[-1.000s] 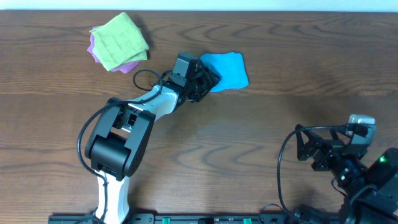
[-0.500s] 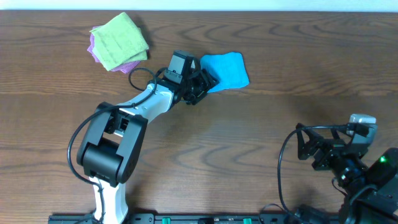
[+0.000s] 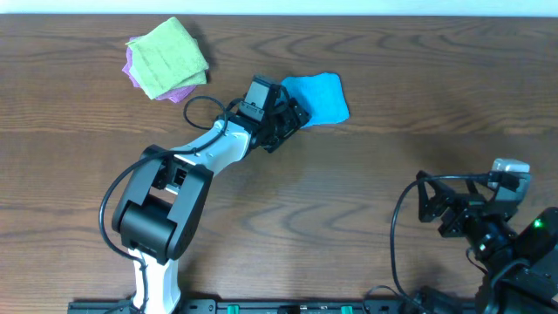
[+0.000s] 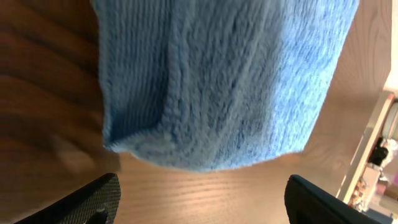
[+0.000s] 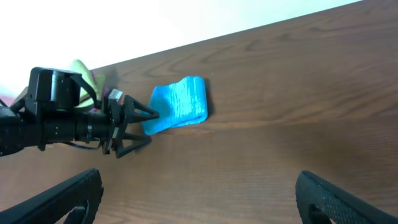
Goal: Fold the cloth
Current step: 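Grasp the folded blue cloth's edge with the left gripper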
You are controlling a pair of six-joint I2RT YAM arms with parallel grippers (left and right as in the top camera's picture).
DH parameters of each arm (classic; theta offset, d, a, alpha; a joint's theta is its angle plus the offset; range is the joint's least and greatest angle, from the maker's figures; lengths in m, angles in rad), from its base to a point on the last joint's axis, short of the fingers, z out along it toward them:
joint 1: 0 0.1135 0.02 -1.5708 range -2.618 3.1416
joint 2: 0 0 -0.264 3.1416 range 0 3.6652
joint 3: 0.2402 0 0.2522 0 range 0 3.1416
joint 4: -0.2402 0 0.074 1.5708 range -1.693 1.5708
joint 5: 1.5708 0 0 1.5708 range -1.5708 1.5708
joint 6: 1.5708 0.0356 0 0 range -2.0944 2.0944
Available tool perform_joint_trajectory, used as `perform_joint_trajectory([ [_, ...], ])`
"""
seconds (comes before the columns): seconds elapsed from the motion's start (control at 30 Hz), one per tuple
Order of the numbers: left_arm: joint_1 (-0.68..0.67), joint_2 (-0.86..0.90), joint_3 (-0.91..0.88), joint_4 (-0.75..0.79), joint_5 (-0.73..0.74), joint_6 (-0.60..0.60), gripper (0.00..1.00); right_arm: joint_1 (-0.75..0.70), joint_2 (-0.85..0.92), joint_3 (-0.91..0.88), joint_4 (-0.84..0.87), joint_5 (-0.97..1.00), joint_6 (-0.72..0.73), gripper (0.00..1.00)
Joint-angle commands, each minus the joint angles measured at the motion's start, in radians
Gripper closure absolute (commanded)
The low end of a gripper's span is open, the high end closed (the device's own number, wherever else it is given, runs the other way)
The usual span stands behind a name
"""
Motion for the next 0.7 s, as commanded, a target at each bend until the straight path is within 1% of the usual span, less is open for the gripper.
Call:
perform_joint_trajectory([
  [0.0,0.001,0.013,-0.002,0.027,-0.04,0.004,0.14,-0.008,-0.004,-0.002,0.003,0.027,0.013,0.01],
  [0.17,0.0,0.042,-0.002,0.091,-0.037,-0.017,0.14,-0.008,-0.004,-0.003,0.002,0.027,0.013,0.01],
  [0.27,0.0,0.046,-0.002,0.094,-0.039,-0.039,0.14,-0.008,-0.004,-0.003,0.002,0.027,0.013,0.01],
  [0.57,-0.001,0.049,-0.002,0.094,-0.064,-0.039,0.13,-0.008,-0.004,-0.003,0.002,0.038,0.013,0.01],
  [0.67,-0.005,0.075,-0.002,0.116,-0.064,-0.043,0.13,-0.008,-0.004,-0.003,0.002,0.038,0.013,0.01],
])
